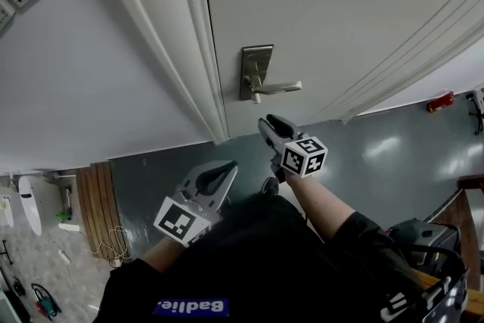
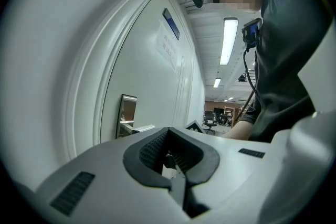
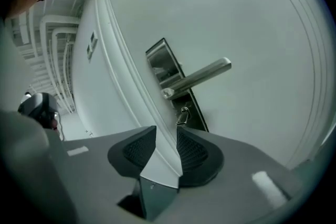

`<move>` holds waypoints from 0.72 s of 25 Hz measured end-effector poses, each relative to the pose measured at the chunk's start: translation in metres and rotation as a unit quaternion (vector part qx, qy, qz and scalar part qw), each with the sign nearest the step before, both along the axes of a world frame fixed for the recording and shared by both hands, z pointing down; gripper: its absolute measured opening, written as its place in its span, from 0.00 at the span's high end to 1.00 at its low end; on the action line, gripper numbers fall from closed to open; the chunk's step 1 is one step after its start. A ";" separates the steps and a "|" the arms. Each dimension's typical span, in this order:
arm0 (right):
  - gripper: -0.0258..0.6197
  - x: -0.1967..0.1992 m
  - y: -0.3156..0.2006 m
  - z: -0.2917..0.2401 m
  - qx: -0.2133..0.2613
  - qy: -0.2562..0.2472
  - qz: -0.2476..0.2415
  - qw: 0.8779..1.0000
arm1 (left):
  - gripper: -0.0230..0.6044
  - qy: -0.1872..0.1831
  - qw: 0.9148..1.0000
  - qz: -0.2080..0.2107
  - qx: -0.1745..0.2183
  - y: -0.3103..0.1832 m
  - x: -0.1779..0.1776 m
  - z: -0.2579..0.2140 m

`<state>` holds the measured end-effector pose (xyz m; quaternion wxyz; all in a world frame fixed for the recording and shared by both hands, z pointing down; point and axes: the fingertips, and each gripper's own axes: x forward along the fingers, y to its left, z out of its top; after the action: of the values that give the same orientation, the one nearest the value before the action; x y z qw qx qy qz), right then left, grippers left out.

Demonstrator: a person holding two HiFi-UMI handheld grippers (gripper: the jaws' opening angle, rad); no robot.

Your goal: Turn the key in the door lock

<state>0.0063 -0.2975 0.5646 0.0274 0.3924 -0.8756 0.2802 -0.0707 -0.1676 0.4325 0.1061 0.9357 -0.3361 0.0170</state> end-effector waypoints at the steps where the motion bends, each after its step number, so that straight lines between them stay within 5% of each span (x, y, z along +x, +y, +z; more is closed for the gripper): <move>1: 0.81 -0.001 -0.008 0.004 -0.008 -0.009 0.007 1.000 | 0.97 -0.003 1.000 -0.003 -0.002 0.000 -0.001 0.001; 9: 0.79 -0.003 -0.053 0.032 -0.084 -0.099 0.058 0.990 | 0.97 -0.015 1.000 -0.026 -0.002 -0.004 -0.012 0.003; 18: 0.79 -0.013 -0.071 0.032 -0.122 -0.206 0.061 0.969 | 0.97 -0.026 0.999 -0.024 -0.005 -0.005 -0.017 0.006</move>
<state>-0.0066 -0.3688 0.5971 -0.1225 0.3728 -0.7959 0.4610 -0.0874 -0.1723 0.4388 0.1025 0.9262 -0.3606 0.0403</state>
